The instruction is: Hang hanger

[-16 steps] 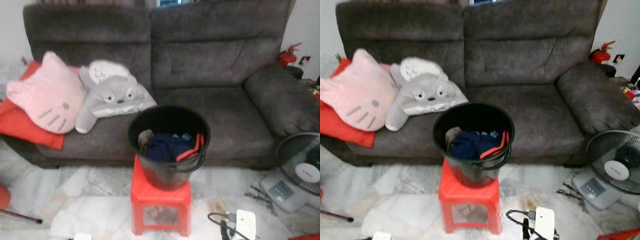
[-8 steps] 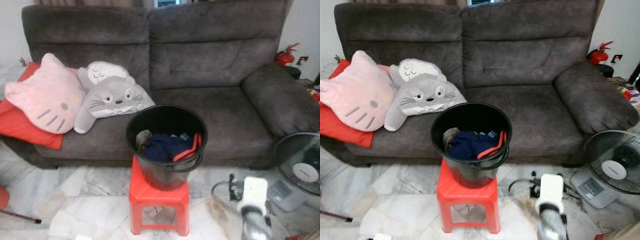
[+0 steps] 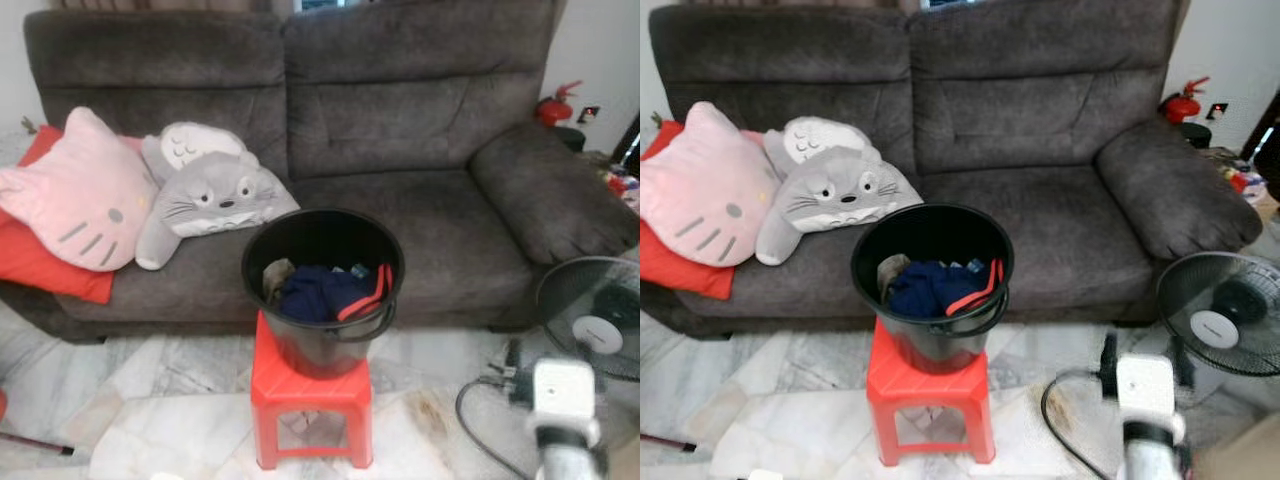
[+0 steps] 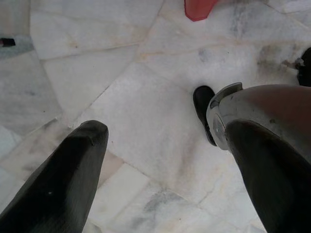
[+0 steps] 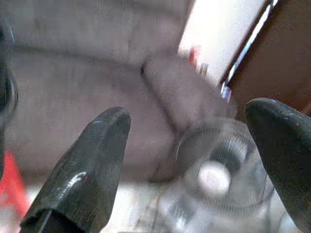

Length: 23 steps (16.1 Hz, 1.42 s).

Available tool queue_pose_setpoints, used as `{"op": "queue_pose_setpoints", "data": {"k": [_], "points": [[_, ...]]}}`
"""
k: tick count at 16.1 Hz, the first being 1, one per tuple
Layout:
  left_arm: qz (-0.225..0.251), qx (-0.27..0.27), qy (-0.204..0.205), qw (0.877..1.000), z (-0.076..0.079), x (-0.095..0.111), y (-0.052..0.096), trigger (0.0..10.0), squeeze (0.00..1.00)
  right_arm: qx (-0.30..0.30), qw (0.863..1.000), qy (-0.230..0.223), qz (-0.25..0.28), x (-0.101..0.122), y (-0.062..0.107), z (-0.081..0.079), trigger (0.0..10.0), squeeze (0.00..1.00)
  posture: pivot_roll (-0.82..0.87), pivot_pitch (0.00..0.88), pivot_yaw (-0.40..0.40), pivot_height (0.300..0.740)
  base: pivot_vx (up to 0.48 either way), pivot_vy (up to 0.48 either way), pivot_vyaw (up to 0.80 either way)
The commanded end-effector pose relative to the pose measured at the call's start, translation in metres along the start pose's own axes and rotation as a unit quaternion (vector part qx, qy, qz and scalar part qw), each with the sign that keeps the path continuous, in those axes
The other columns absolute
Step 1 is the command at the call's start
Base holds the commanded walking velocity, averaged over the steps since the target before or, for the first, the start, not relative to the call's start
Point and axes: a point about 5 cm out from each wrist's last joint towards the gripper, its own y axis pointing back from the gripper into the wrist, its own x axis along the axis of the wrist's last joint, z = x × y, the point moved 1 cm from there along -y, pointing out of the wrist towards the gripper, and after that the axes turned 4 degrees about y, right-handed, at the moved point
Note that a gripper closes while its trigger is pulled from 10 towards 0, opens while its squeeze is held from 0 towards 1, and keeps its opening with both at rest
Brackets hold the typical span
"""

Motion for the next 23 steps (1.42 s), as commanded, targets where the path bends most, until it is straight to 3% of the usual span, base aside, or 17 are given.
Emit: {"op": "queue_pose_setpoints", "data": {"k": [1, 3, 6, 9, 12, 14, 23], "points": [[-0.007, 0.005, -0.001, 1.000, -0.003, -0.004, 0.001, 10.0, 0.00, 0.003, 1.000, 0.005, 0.027, 0.017, -0.005, 0.001, 10.0, 0.00, -0.06, 0.000, 0.035, 0.732, 0.000, 0.000, 0.00], [-0.005, 0.005, 0.001, 1.000, -0.002, -0.003, 0.001, 10.0, 0.00, 0.008, 0.999, -0.016, 0.041, 0.035, -0.015, 0.000, 10.0, 0.00, -0.05, 0.000, 0.029, 0.732, 0.000, 0.000, 0.00], [0.000, 0.010, 0.011, 1.000, -0.003, -0.001, 0.000, 10.0, 0.00, 0.092, 0.991, -0.052, 0.083, 0.074, -0.038, -0.024, 10.0, 0.00, -0.03, 0.000, 0.017, 0.732, 0.000, 0.000, 0.00], [0.002, 0.018, 0.015, 1.000, -0.005, 0.000, 0.001, 10.0, 0.00, 0.150, 0.981, -0.063, 0.107, 0.095, -0.041, -0.038, 10.0, 0.00, -0.02, 0.000, 0.015, 0.732, 0.000, 0.000, 0.00], [0.005, 0.018, 0.017, 1.000, -0.006, 0.000, 0.001, 10.0, 0.00, 0.186, 0.974, -0.046, 0.122, 0.108, -0.041, -0.048, 10.0, 0.00, -0.01, 0.000, 0.019, 0.732, 0.000, 0.000, 0.00], [0.004, 0.015, 0.017, 1.000, -0.007, 0.000, 0.001, 10.0, 0.00, 0.184, 0.973, -0.062, 0.123, 0.117, -0.040, -0.051, 10.0, 0.00, -0.01, 0.000, 0.023, 0.732, 0.000, 0.000, 0.00], [0.000, 0.013, 0.022, 1.000, -0.006, -0.001, 0.001, 10.0, 0.00, 0.191, 0.972, -0.061, 0.119, 0.126, -0.042, -0.056, 10.0, 0.00, -0.01, 0.000, 0.013, 0.732, 0.000, 0.000, 0.00]]}}
